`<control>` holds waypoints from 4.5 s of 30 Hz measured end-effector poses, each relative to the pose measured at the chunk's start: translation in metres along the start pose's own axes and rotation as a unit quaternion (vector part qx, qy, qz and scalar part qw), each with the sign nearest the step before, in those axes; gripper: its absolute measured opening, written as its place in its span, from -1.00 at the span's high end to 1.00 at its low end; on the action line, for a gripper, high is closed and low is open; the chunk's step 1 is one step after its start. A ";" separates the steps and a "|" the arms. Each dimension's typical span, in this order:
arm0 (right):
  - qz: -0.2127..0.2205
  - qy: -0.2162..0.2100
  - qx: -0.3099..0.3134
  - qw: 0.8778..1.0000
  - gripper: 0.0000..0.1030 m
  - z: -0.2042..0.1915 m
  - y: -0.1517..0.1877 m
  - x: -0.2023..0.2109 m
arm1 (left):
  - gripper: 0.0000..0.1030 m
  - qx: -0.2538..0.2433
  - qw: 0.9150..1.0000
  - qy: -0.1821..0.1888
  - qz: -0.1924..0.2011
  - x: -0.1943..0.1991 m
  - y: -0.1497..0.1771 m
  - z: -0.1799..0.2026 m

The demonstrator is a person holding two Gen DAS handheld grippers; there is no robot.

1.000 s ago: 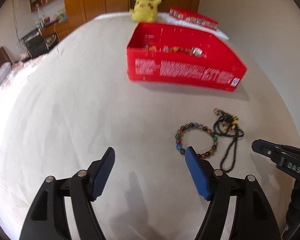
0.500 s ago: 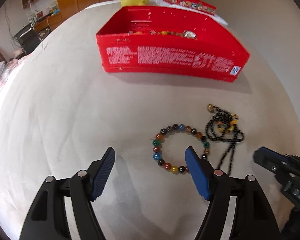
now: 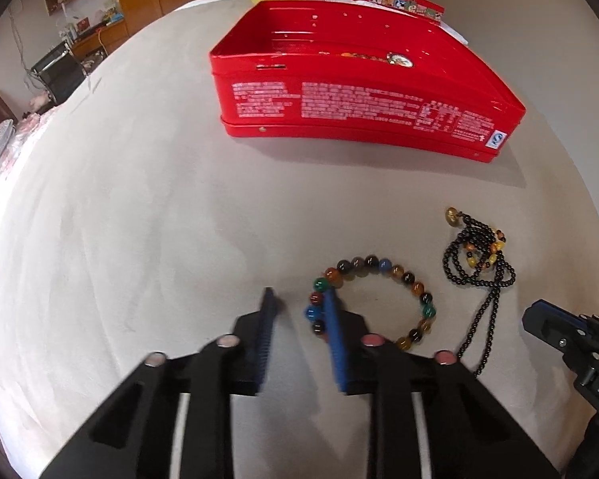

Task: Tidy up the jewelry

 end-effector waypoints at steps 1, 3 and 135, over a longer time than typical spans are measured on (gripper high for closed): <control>0.000 0.000 -0.001 1.000 0.73 0.000 0.000 0.000 | 0.83 0.003 1.000 0.004 -0.002 0.000 -0.001 -0.002; -0.001 -0.001 -0.002 1.000 0.73 0.001 0.001 -0.001 | 0.85 0.015 1.000 0.026 -0.009 -0.001 -0.004 -0.005; 0.114 0.005 0.053 0.992 0.86 -0.013 -0.235 0.083 | 0.87 0.026 0.984 0.119 0.130 0.101 -0.193 0.049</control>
Point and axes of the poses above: each gripper's, at about its wrist camera, not at the fingertips, and x roughly against the way its jaws point, z to its right, y to its underside, the point moved 10 cm from there along -x, roughly the way its jaws point, and after that the axes turned 9 degrees about x, right-handed, at the moved point
